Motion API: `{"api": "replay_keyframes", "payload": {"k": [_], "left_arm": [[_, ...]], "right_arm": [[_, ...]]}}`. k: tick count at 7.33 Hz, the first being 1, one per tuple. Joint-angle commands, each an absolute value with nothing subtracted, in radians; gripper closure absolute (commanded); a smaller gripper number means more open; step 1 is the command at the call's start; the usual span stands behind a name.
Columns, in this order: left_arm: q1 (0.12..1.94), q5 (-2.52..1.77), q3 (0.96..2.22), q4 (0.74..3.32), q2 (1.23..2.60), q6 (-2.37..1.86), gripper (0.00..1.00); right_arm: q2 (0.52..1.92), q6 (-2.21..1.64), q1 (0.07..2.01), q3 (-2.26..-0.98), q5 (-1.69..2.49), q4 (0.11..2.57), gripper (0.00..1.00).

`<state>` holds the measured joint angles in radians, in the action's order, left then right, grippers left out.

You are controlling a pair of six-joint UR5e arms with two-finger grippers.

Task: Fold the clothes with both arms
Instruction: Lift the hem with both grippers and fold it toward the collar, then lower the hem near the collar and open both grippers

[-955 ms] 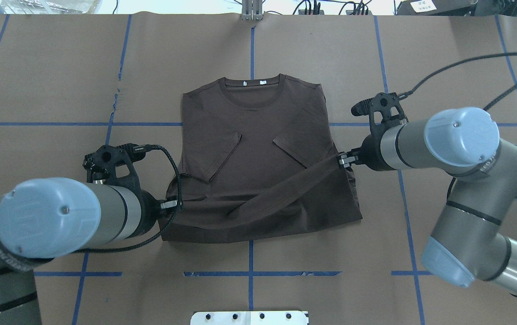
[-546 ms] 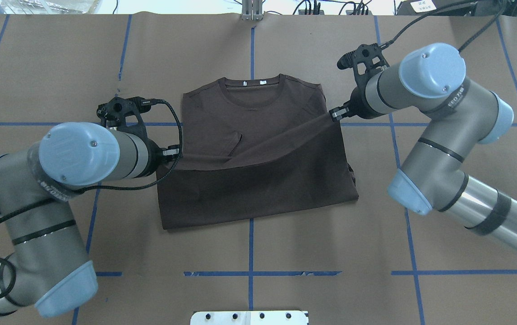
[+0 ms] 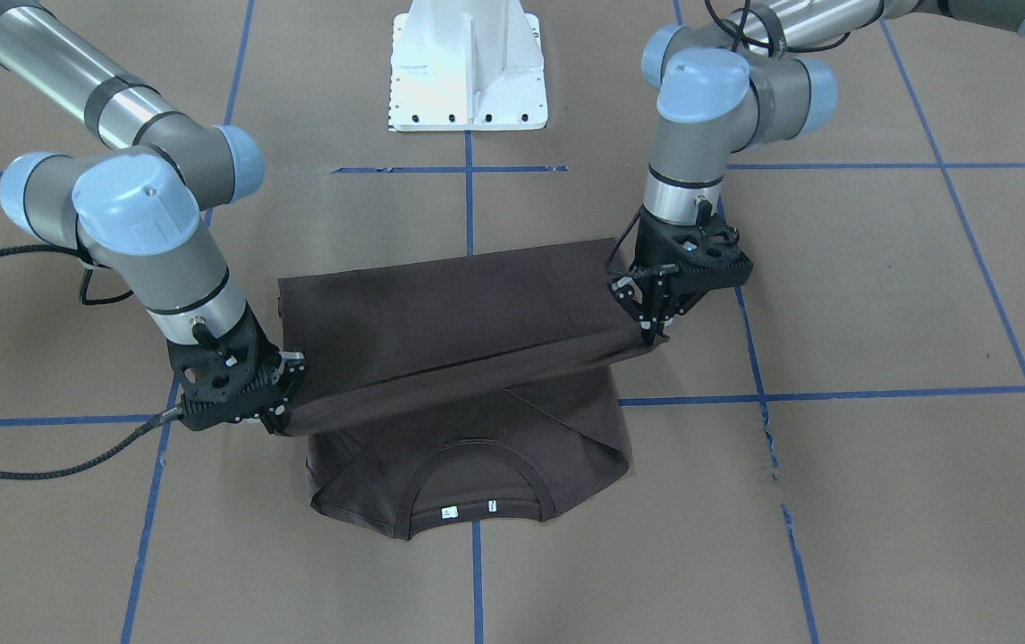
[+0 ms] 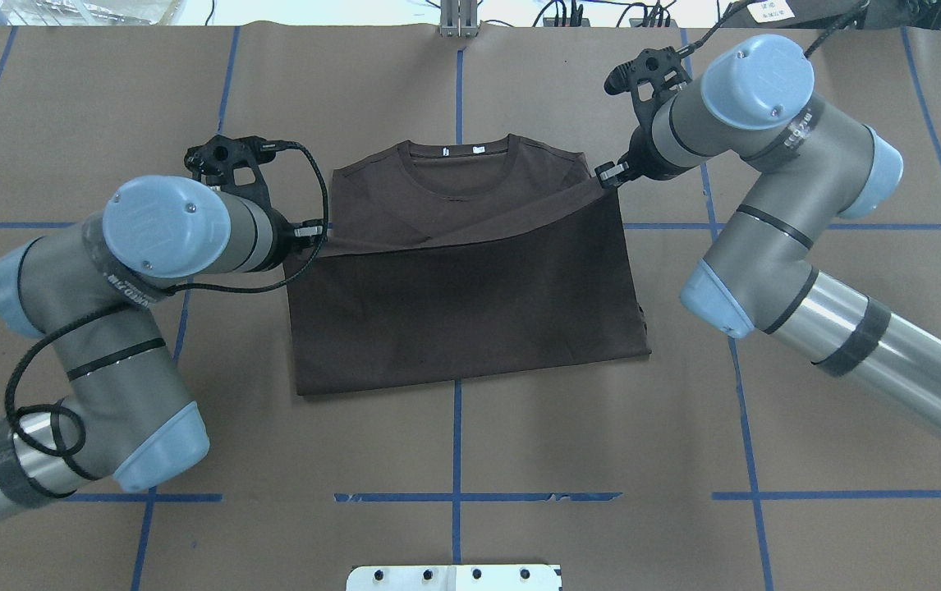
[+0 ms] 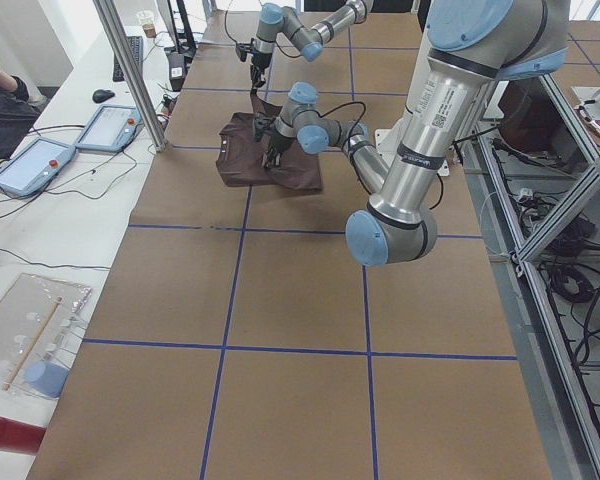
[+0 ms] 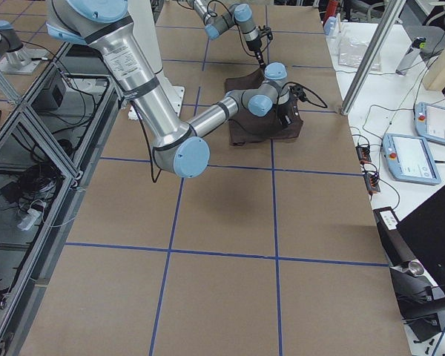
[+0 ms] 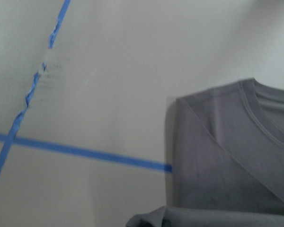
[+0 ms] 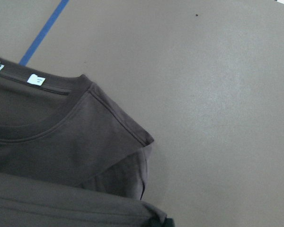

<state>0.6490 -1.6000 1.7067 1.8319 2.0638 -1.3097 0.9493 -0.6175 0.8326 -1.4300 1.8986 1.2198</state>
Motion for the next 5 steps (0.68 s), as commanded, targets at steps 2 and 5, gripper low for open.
{"api": "replay_keyframes", "payload": {"k": [2, 5], "left_arm": [[0.675, -1.598, 1.602, 1.864, 2.1, -1.276, 1.0], [0.687, -1.595, 1.491, 1.875, 2.204, -1.279, 1.0]], "right_arm": [[0.916, -0.617, 0.847, -1.344, 1.898, 1.218, 1.0], [0.896, -0.626, 0.847, -1.341, 1.894, 1.22, 1.0]]}}
